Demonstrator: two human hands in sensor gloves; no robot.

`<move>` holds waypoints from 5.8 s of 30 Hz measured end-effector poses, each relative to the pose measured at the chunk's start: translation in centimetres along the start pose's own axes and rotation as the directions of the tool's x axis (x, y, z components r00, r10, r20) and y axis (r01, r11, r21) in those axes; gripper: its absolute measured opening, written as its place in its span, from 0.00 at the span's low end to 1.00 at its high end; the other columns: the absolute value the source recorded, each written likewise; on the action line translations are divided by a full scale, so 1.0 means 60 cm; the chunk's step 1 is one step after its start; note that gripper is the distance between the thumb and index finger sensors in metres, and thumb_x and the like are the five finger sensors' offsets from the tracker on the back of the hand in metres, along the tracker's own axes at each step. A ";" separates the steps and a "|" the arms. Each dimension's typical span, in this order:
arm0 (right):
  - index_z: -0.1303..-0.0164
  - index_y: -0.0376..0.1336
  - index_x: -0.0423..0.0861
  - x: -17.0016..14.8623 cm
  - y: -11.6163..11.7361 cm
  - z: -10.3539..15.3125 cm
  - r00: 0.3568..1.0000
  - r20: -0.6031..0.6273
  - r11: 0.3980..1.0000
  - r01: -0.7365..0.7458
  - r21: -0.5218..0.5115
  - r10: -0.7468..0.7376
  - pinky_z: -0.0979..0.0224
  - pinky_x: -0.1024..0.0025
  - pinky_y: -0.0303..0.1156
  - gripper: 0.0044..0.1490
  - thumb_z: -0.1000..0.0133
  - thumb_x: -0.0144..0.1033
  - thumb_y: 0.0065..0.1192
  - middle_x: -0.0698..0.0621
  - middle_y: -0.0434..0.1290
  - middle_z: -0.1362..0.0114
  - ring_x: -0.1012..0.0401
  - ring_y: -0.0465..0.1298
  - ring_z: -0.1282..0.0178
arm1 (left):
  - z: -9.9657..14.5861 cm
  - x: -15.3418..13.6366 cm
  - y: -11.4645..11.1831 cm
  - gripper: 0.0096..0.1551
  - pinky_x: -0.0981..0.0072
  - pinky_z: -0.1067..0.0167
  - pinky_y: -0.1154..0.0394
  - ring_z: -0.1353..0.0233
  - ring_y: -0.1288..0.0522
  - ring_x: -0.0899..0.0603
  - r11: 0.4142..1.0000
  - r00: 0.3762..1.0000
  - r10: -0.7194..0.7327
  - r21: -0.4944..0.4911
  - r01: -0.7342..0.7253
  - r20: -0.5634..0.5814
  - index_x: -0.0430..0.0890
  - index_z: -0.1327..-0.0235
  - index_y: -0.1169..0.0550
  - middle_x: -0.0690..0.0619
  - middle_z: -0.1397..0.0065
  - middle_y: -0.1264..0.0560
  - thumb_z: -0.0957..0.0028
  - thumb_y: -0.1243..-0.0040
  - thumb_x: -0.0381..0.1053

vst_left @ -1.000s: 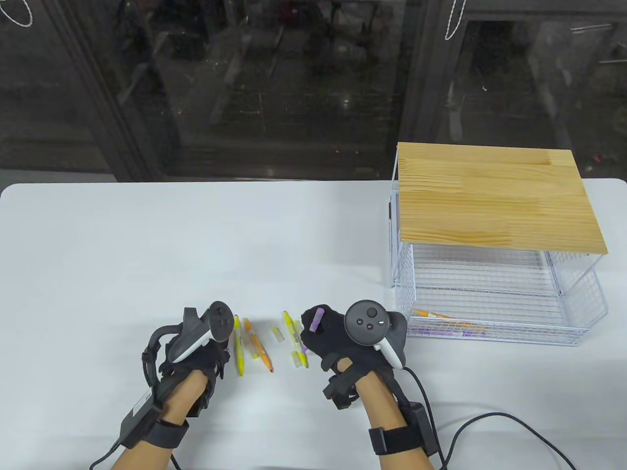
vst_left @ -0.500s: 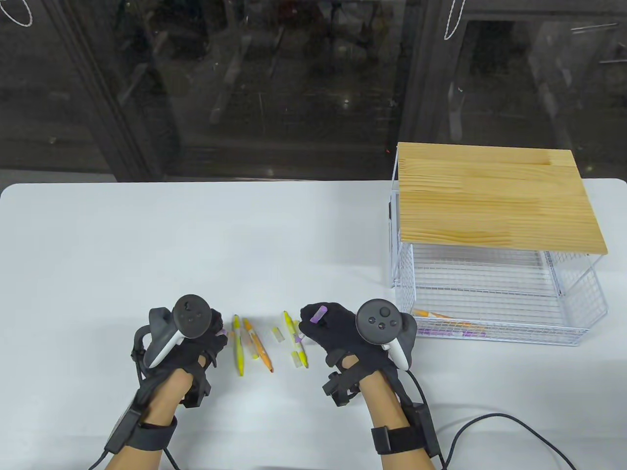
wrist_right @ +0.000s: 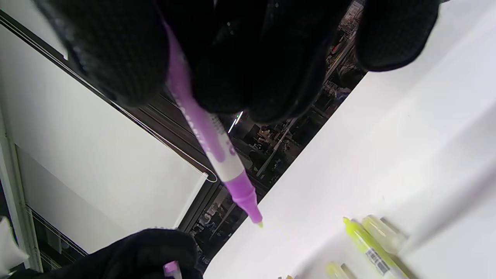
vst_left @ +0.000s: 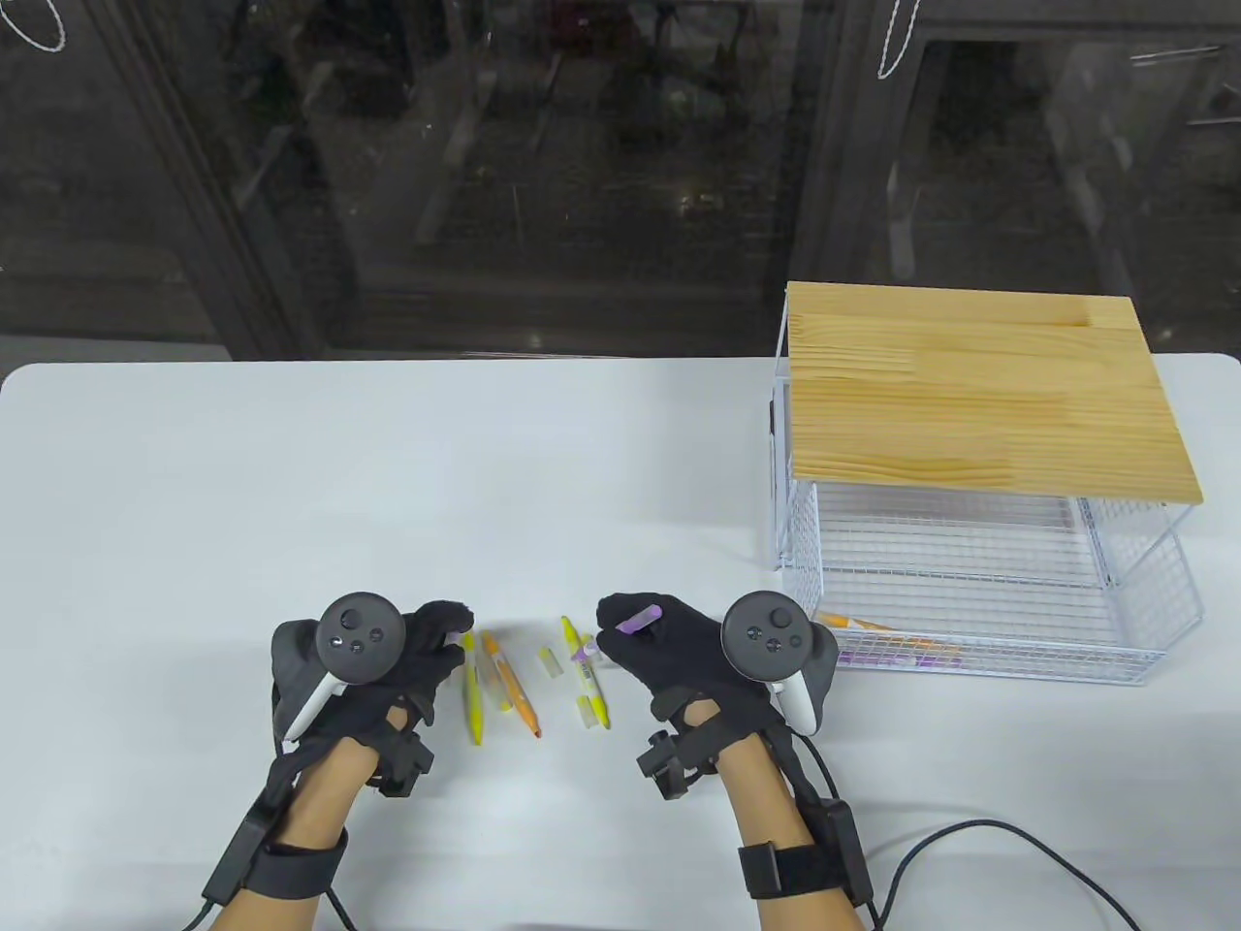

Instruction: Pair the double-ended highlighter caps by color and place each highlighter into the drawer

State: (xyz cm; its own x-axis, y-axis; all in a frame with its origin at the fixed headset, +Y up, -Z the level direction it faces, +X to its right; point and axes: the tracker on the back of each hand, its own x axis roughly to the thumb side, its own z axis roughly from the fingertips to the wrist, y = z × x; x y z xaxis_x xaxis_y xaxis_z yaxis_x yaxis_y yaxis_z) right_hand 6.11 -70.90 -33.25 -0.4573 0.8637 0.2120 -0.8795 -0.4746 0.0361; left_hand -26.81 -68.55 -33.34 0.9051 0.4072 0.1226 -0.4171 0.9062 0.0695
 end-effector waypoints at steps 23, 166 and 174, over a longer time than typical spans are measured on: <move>0.46 0.76 0.66 0.005 0.009 0.000 0.985 0.043 0.984 0.165 0.062 -0.168 0.34 0.41 0.71 0.27 0.57 0.54 0.79 0.60 0.86 0.44 0.57 0.84 0.46 | -0.003 -0.015 -0.029 0.21 0.42 0.53 0.18 0.52 0.12 0.43 0.837 0.849 0.525 -0.148 -0.527 -0.053 0.56 0.51 0.17 0.52 0.47 0.10 0.59 0.33 0.50; 0.36 0.72 0.59 -0.057 -0.244 0.061 0.895 -0.344 0.737 -0.434 -0.518 0.285 0.32 0.29 0.57 0.28 0.49 0.38 0.72 0.47 0.73 0.28 0.39 0.68 0.30 | 0.008 -0.031 0.040 0.28 0.36 0.52 0.22 0.50 0.15 0.35 0.979 0.985 0.175 0.102 -0.175 0.009 0.51 0.41 0.16 0.46 0.43 0.13 0.55 0.37 0.54; 0.38 0.74 0.59 -0.084 -0.250 0.061 0.837 -0.453 0.720 -0.516 -0.463 0.307 0.35 0.26 0.56 0.28 0.50 0.37 0.73 0.46 0.74 0.27 0.36 0.66 0.29 | 0.008 -0.032 0.038 0.28 0.36 0.52 0.22 0.50 0.15 0.34 0.981 0.985 0.175 0.089 -0.174 -0.001 0.51 0.41 0.16 0.46 0.43 0.13 0.55 0.37 0.55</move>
State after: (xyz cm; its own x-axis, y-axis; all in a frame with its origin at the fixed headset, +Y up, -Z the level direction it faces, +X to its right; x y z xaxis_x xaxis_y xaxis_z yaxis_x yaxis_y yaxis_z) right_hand 22.10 -68.78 -31.27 -0.7127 0.6537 -0.2543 -0.4588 -0.7087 -0.5360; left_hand -29.55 -67.29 -32.95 0.8181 0.5598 0.1316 -0.5742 0.8075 0.1352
